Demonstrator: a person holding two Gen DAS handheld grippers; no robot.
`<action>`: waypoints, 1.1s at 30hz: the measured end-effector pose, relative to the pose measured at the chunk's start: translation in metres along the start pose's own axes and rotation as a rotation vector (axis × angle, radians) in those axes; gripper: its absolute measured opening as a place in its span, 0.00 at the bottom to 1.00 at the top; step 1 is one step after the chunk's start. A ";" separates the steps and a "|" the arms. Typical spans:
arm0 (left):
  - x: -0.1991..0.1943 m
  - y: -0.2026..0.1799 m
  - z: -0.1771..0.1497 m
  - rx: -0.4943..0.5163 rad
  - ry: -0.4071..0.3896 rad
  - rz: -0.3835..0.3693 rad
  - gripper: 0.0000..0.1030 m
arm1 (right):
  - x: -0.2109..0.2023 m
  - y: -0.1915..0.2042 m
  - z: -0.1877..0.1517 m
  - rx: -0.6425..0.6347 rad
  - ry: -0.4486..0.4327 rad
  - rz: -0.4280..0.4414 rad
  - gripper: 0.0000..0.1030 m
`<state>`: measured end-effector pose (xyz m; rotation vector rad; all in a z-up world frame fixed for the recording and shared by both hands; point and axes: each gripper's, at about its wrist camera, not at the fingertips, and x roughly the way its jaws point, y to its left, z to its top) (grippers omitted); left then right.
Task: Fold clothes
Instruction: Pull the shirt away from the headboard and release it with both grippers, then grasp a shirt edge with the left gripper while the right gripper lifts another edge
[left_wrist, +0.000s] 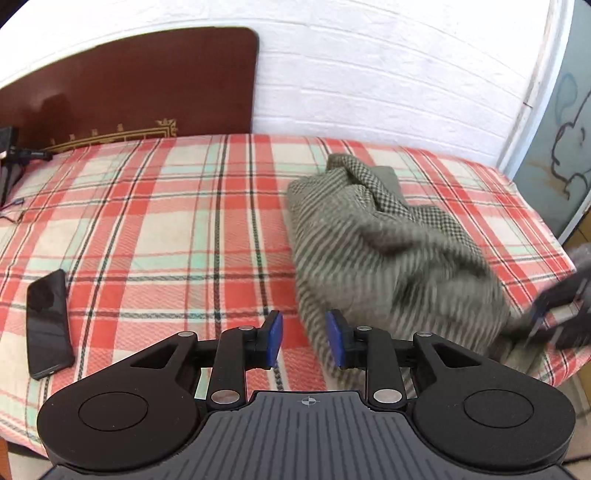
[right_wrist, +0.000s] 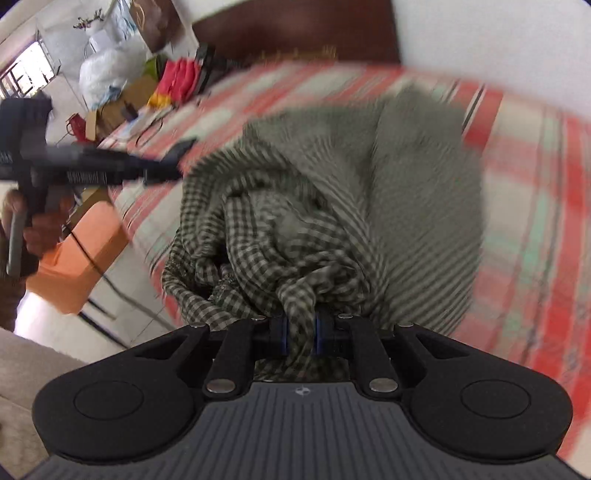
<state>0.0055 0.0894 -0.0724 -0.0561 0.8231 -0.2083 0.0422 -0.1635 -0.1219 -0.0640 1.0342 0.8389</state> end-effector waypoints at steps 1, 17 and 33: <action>0.002 -0.005 0.004 0.019 -0.001 -0.010 0.43 | 0.010 0.003 -0.004 0.005 0.017 0.008 0.15; 0.048 -0.090 0.009 0.407 -0.045 0.032 0.72 | -0.034 -0.052 0.016 0.294 -0.210 0.100 0.74; 0.109 -0.085 0.036 0.342 0.045 0.021 0.01 | -0.032 -0.124 0.127 0.362 -0.329 -0.093 0.01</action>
